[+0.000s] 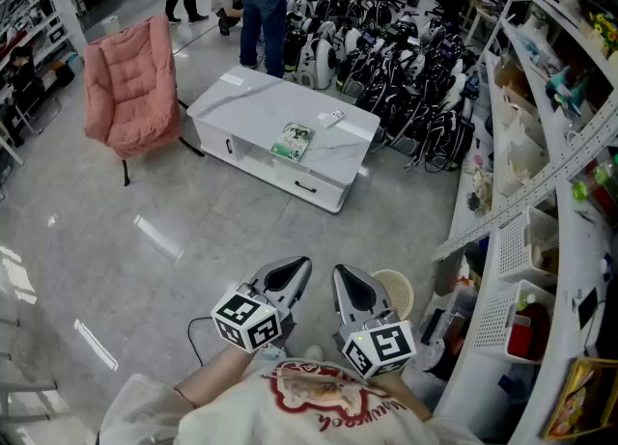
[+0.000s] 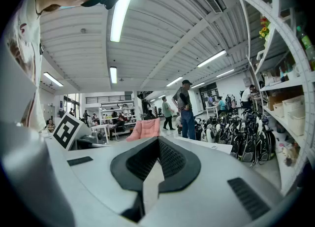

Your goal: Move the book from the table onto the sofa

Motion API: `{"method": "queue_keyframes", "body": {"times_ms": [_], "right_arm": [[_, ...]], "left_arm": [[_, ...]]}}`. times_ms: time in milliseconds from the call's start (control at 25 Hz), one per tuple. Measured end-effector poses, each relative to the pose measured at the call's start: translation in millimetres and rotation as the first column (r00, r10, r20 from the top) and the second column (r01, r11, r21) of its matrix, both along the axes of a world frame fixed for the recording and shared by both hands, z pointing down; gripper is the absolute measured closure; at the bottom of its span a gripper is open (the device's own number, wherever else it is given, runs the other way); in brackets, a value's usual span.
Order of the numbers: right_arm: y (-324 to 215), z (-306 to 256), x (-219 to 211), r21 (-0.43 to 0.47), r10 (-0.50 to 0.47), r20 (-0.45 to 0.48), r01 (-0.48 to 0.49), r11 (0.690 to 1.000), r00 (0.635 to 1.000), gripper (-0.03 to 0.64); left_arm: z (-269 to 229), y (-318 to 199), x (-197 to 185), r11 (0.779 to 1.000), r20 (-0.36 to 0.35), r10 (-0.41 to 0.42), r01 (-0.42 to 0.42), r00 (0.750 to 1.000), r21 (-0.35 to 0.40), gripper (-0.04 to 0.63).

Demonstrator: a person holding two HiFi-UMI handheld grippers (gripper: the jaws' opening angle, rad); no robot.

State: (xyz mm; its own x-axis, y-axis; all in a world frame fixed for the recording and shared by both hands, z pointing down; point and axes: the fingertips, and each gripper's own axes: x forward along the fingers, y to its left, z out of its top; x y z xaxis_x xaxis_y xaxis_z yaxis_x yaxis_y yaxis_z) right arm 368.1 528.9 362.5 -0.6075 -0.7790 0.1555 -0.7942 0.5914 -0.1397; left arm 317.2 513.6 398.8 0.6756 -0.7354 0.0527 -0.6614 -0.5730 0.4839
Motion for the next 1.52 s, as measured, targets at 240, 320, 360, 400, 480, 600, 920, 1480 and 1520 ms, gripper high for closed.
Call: {"method": "queue_keyframes", "body": {"times_ms": [240,320,360,400,480,600,920,1480,1520], "right_arm": [[3.7,-3.3,-3.5,0.004,-0.003,-0.005,0.003,1.000,1.000,0.618],[3.8,-3.0,-6.3,0.005,-0.008,-0.003,0.008,1.000,1.000,0.618],[3.9,-3.1,-8.2,0.006,-0.010,-0.001,0.010,1.000,1.000,0.618],[3.8,-3.1,-10.4,0.006,-0.013,0.000,0.013,1.000,1.000,0.618],[3.8,-2.9,-15.1,0.004,-0.016,0.004,0.016,1.000,1.000,0.618],[3.8,-3.0,-21.6,0.004,-0.018,0.026,0.018,1.000,1.000,0.618],[-2.8,-0.3,-51.7,0.006,-0.011,0.029,0.010,1.000,1.000,0.617],[-23.7,7.3,-86.3,0.002,0.015,0.047,-0.015,1.000,0.999,0.617],[-29.0,7.3,-86.9,0.004,0.014,0.049,-0.015,1.000,0.999,0.617]], "left_arm": [[-6.4,3.8,1.0,1.000,-0.008,0.012,-0.012,1.000,0.004,0.591],[-5.8,3.6,-1.3,1.000,-0.012,0.011,-0.011,1.000,0.001,0.591],[-5.1,3.6,-2.7,1.000,-0.011,0.011,-0.011,1.000,-0.001,0.591],[-4.4,3.5,-4.2,1.000,-0.011,0.012,-0.012,1.000,-0.004,0.591],[-3.6,3.6,-8.3,1.000,-0.015,0.011,-0.011,1.000,-0.007,0.591],[-2.8,3.0,-17.1,1.000,-0.017,0.002,-0.002,1.000,-0.006,0.591],[-0.4,-5.2,-53.6,1.000,-0.015,-0.018,0.018,1.000,-0.004,0.591],[12.6,-26.4,-97.4,0.999,-0.012,-0.033,0.032,0.999,-0.018,0.591],[13.2,-31.3,-98.0,0.999,-0.013,-0.034,0.034,0.999,-0.019,0.591]]}}
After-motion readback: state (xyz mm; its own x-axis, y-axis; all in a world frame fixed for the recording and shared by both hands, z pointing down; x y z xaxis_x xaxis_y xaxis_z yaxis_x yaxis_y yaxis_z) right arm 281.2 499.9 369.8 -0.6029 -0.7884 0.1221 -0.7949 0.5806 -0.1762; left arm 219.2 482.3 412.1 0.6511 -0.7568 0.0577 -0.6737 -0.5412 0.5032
